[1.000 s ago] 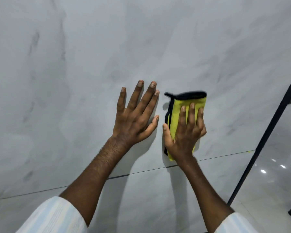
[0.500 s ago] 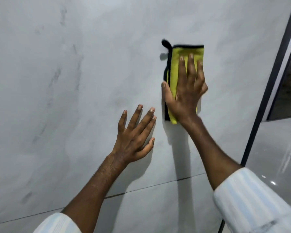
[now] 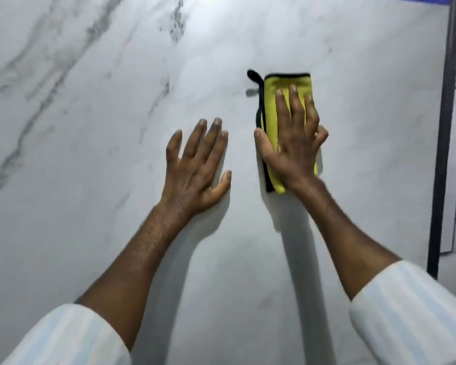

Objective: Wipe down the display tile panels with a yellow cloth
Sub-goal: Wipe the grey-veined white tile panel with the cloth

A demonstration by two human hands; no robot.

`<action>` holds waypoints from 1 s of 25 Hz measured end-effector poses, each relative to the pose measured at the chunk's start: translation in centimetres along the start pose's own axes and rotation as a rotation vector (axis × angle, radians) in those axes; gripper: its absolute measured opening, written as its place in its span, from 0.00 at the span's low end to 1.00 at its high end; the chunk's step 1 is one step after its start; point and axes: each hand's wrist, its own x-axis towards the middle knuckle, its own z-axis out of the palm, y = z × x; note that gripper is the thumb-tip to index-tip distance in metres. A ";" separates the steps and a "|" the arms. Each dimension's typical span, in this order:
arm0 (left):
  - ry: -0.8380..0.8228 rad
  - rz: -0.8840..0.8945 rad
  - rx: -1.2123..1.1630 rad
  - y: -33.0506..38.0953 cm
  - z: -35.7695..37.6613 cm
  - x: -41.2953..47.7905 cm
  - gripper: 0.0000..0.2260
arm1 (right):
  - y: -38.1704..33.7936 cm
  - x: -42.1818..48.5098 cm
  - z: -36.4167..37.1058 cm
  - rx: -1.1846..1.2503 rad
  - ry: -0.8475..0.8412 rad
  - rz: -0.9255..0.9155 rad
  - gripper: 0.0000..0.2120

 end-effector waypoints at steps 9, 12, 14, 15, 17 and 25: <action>0.073 0.042 -0.022 -2.8 -2.2 3.2 0.32 | 0.4 -4.6 0.6 0.005 0.009 -0.052 0.36; 0.047 -0.003 0.040 -5.3 -1.7 5.4 0.33 | -0.4 4.7 0.1 0.037 0.007 -0.070 0.37; 0.043 -0.003 0.089 -5.3 -0.5 5.2 0.32 | -1.0 12.2 -0.5 0.068 -0.001 -0.087 0.37; 0.050 -0.004 0.096 -5.1 -0.1 5.0 0.32 | -1.3 15.4 -0.8 0.088 -0.011 -0.082 0.37; 0.068 -0.004 0.086 -5.1 -0.1 4.8 0.31 | -2.0 19.6 -1.4 0.099 -0.021 -0.067 0.37; 0.037 -0.024 0.101 -4.9 -0.5 4.8 0.31 | -1.3 7.6 0.5 0.031 0.059 -0.203 0.36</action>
